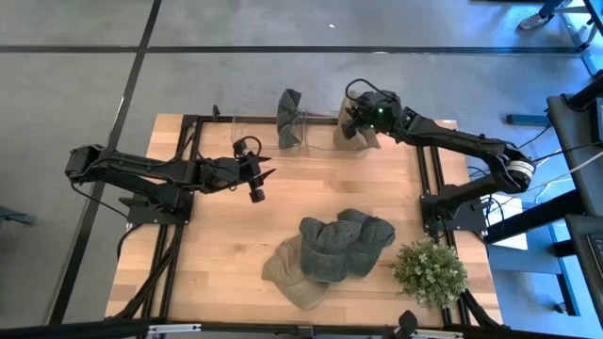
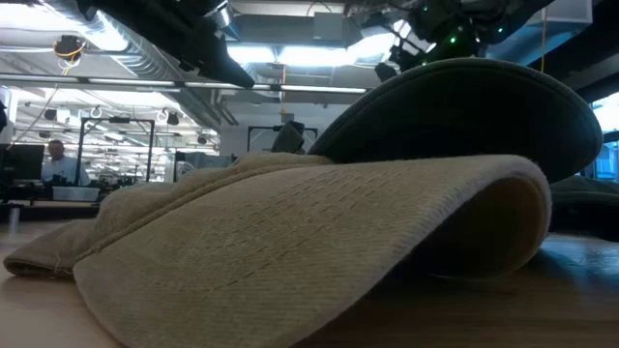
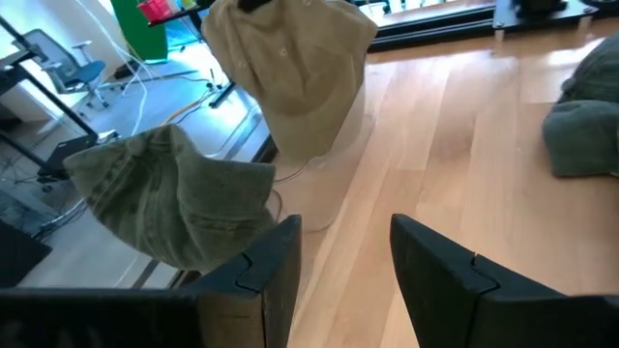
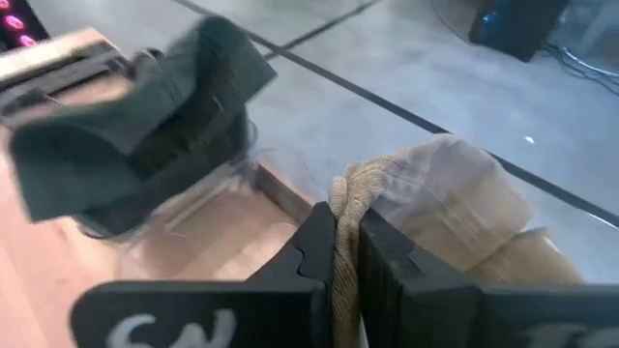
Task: Pick & Place hat
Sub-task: Put the left brown cap into the right transparent bin, then put the left black cap into the left transparent bin
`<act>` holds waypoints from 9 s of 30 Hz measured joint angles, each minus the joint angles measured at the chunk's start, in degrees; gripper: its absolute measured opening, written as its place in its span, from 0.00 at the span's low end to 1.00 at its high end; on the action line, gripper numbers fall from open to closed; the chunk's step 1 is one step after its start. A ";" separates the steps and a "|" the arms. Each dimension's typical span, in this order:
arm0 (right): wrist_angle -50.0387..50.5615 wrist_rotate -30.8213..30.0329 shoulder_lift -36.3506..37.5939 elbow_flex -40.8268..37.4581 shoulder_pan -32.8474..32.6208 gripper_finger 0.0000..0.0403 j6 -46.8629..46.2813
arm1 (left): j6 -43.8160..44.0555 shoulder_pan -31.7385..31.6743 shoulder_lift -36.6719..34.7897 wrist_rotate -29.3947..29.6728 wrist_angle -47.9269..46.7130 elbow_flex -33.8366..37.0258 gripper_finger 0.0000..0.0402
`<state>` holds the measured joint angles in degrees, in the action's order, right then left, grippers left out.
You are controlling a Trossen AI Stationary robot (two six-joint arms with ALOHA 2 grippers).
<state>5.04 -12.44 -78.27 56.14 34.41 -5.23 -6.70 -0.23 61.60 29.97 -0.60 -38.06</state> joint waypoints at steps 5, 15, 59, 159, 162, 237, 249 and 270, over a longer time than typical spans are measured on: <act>0.13 -5.76 -1.79 0.00 -0.01 0.08 1.01 | -0.02 0.00 0.00 -1.31 0.00 0.00 0.39; 3.95 -8.99 -2.57 0.00 -0.02 0.12 2.36 | 0.09 0.02 0.00 -2.20 -0.02 0.00 0.39; 18.56 8.15 11.62 0.00 -6.07 0.63 -0.73 | 4.33 0.20 2.11 -16.24 1.31 0.00 0.39; 20.00 12.58 11.16 -10.32 -27.04 0.63 -22.96 | -29.67 4.29 37.52 -30.79 41.38 -2.09 0.01; 20.01 14.01 11.16 -10.32 -26.12 0.63 -22.78 | -35.46 5.11 33.60 -23.85 38.11 -2.10 0.01; 6.71 44.69 5.51 -10.30 -25.57 0.63 6.42 | -71.91 27.19 20.85 13.97 36.85 -2.08 0.01; 4.80 44.97 1.17 -10.34 -28.42 0.56 1.13 | -72.05 27.15 20.85 15.81 40.02 -2.08 0.01; 17.77 32.37 1.57 -1.45 -28.98 0.02 10.14 | -55.95 26.03 20.85 15.39 39.75 -2.08 0.10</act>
<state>22.81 19.94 -76.71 54.69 5.43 4.91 -62.65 25.80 82.46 45.36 39.15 -40.14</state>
